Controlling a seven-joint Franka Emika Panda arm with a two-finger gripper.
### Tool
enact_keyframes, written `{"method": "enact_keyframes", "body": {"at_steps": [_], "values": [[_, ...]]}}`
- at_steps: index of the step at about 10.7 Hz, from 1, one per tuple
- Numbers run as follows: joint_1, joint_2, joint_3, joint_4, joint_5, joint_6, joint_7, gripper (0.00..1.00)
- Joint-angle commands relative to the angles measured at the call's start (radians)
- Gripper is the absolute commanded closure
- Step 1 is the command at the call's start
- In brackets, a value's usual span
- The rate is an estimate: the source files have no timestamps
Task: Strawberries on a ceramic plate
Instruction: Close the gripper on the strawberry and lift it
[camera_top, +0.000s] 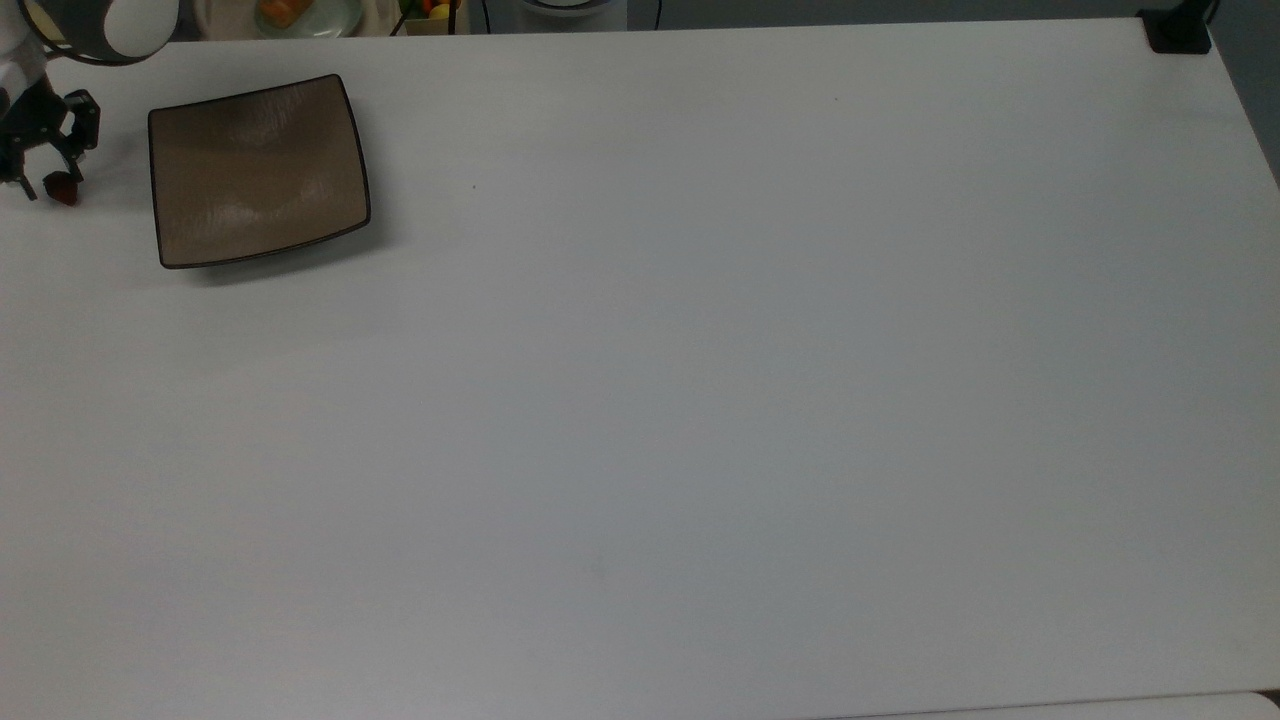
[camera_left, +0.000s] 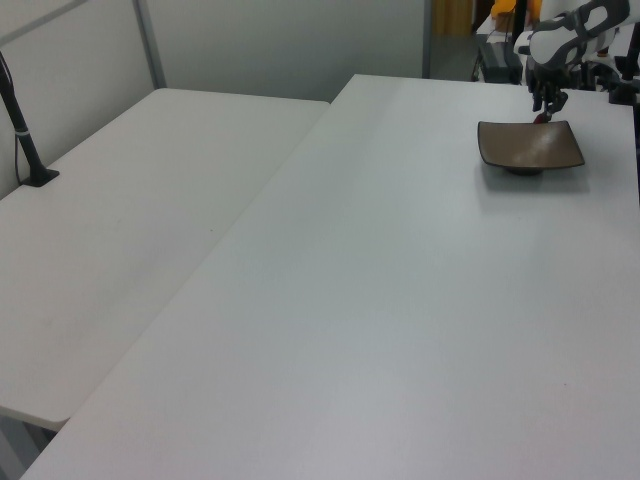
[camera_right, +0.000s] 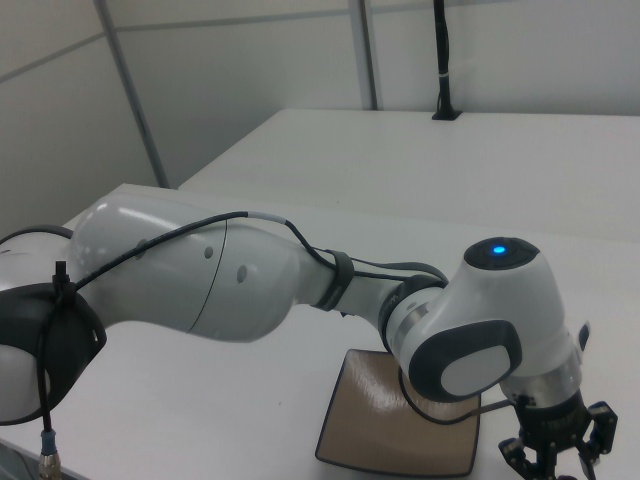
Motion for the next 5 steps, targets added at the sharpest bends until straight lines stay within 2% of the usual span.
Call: {"method": "enact_keyframes", "body": {"at_steps": [1, 3, 4, 5], "values": [[-0.006, -0.005, -0.004, -0.020, -0.060, 0.024, -0.023, 0.66], [-0.009, -0.007, -0.004, -0.031, -0.063, 0.014, -0.055, 0.77], [-0.009, -0.007, -0.004, -0.031, -0.063, 0.011, -0.057, 0.78], [-0.009, -0.007, -0.004, -0.031, -0.063, 0.010, -0.057, 0.83]]}}
